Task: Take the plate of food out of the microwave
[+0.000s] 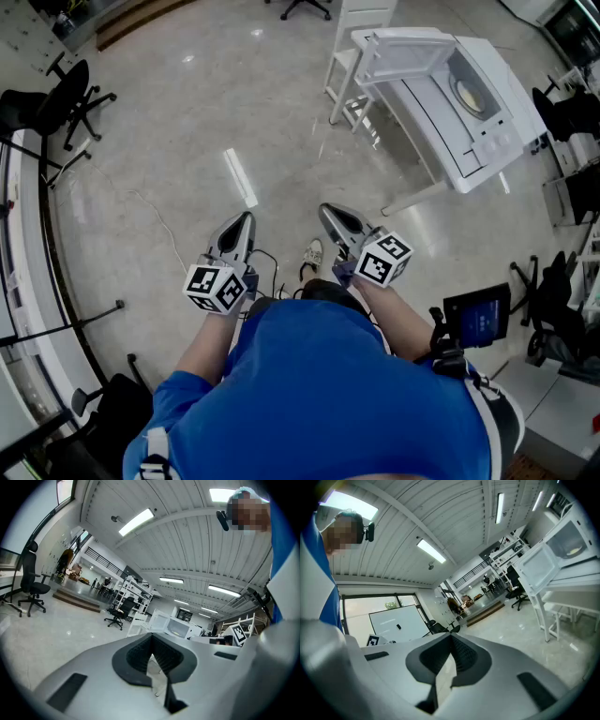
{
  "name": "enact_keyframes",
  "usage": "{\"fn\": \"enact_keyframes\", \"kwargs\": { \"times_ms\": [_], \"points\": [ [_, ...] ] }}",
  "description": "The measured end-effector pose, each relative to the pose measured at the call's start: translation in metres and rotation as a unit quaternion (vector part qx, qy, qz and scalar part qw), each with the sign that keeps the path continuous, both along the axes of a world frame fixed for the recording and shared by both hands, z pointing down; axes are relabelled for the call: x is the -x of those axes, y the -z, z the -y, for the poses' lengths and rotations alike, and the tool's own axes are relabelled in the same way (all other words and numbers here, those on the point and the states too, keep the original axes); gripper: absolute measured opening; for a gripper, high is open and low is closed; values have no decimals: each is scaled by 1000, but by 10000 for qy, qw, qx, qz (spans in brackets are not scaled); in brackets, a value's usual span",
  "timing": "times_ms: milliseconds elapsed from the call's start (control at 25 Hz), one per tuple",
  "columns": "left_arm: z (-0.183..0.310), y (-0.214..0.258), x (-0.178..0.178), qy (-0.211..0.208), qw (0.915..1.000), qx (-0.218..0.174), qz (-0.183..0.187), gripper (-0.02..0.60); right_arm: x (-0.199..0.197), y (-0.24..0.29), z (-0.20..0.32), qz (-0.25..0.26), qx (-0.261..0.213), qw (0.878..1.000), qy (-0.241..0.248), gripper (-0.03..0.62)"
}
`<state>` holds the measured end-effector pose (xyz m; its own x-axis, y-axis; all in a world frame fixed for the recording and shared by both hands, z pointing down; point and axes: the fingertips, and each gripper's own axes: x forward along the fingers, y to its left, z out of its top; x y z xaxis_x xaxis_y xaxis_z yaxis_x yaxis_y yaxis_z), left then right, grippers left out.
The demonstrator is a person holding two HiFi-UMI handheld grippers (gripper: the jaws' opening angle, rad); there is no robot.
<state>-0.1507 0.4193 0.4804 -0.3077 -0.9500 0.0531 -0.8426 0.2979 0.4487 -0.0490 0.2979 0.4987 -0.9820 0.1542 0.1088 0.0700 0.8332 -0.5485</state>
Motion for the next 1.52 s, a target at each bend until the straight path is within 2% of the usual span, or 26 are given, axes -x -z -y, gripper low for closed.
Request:
{"fn": "enact_keyframes", "kwargs": {
  "times_ms": [160,440,600,720,1000,1200,1520],
  "points": [
    [26,4,13,-85,9999,70,40,9,15,5,28,28,14,10000,-48,6],
    [117,17,44,-415,9989,115,197,9,39,13,108,137,65,9994,-302,6],
    [154,21,48,-658,9975,45,240,9,39,15,135,171,10,9986,-494,6],
    [201,21,46,-875,9959,43,244,9,36,15,174,164,0,9976,-672,6],
    [278,19,34,-1418,9895,54,269,9,15,11,240,137,-29,9928,-1192,6],
    [324,14,16,-1939,9808,68,197,9,-9,11,272,42,-123,9862,-1651,6],
    [402,11,-17,-2971,9548,-70,50,9,-46,7,314,-141,-167,9650,-2613,6]
  ]
}}
